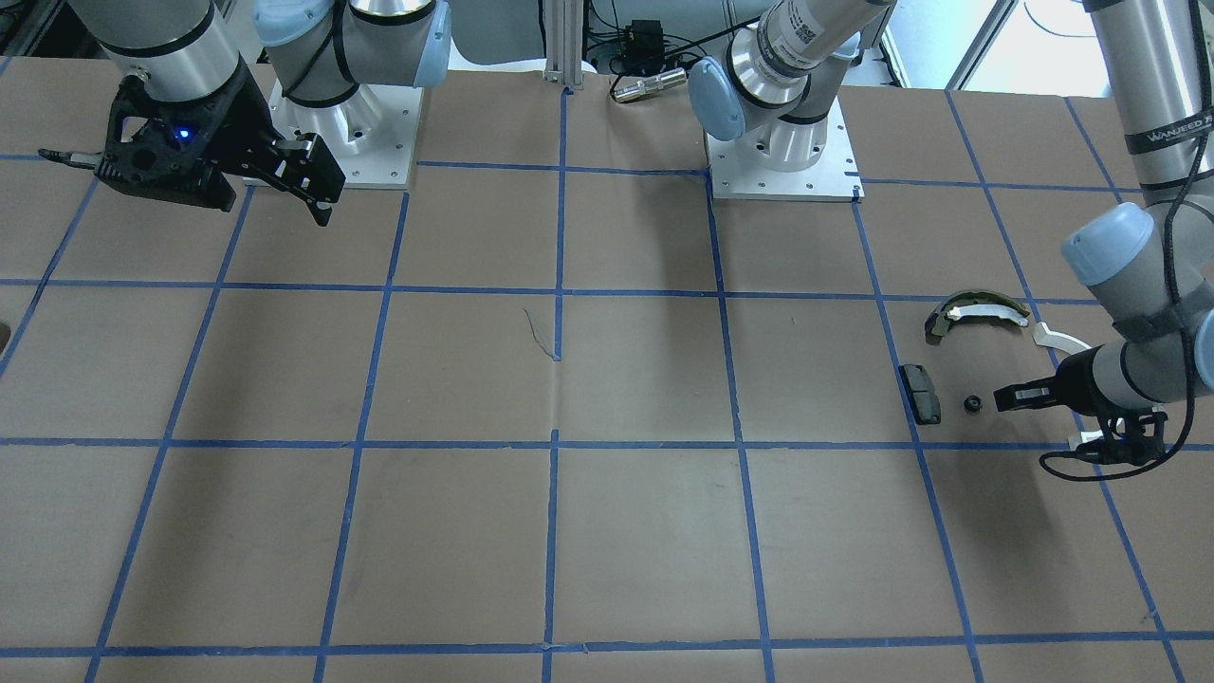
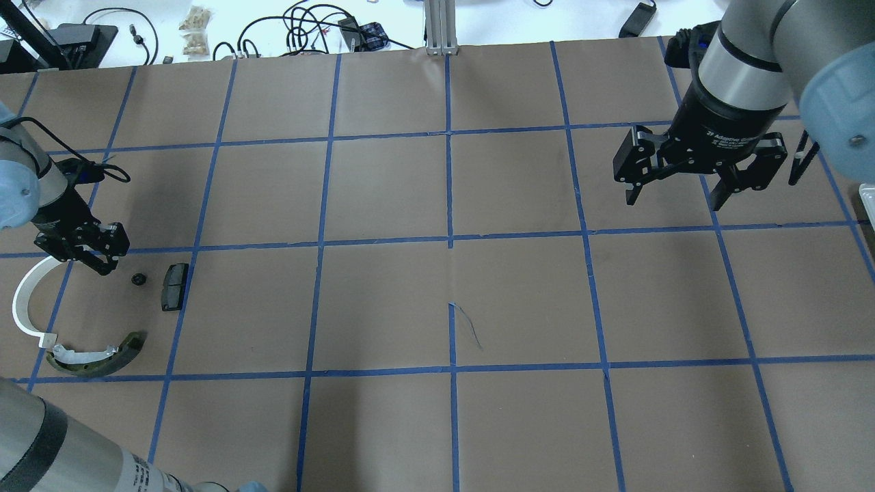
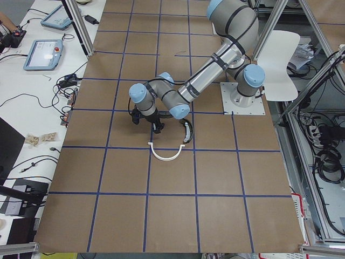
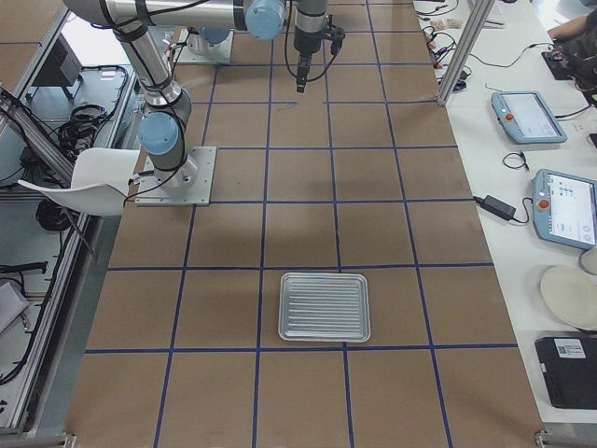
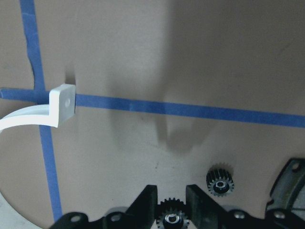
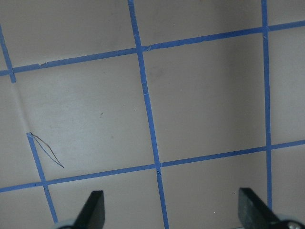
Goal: Place bearing gear from tray to pile
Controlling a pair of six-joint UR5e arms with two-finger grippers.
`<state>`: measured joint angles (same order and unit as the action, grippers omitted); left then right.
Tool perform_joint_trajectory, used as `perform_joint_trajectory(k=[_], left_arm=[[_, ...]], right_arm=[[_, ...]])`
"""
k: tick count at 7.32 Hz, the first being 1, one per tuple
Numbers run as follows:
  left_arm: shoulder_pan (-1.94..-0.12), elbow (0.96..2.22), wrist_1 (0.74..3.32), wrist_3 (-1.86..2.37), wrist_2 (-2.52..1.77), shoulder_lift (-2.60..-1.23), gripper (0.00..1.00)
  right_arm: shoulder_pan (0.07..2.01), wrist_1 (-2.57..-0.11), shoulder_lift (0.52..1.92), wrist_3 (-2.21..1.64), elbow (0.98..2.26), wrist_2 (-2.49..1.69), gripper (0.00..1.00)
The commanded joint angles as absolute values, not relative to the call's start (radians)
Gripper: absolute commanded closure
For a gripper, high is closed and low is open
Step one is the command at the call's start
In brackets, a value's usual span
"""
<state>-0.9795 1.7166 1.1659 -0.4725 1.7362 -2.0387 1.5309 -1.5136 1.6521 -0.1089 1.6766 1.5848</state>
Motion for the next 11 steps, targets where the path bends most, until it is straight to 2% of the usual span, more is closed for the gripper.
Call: perform_joint_trajectory(k=[1, 2, 3, 6, 9, 11], left_arm=[[-0.977, 1.718, 1.167, -0.472, 1.715, -2.039, 1.0], [-0.979, 1.72, 1.172, -0.479, 1.724, -2.04, 0.43], [-0.977, 1.718, 1.173, -0.48, 1.724, -2.04, 0.0], [-0.998, 1.683, 1.23, -0.485, 1.745, -2.004, 0.0], [-1.171, 1.415, 1.716, -0.395, 1.72, -1.902, 0.0], [-1.308, 1.315, 1.851, -0.219, 1.581, -1.829, 0.0]], right_arm=[[1.531, -1.511, 1.652, -0.109, 1.677, 1.586, 0.0], [1.531, -1.508, 1.652, -0.109, 1.677, 1.586, 0.0], [1.531, -1.508, 1.652, -0.109, 1.677, 1.586, 0.0], [1.531, -1.508, 1.652, -0.109, 1.677, 1.586, 0.0], [1.531, -1.506, 1.652, -0.109, 1.677, 1.588, 0.0], [1.531, -1.506, 1.652, -0.107, 1.677, 1.588, 0.0]])
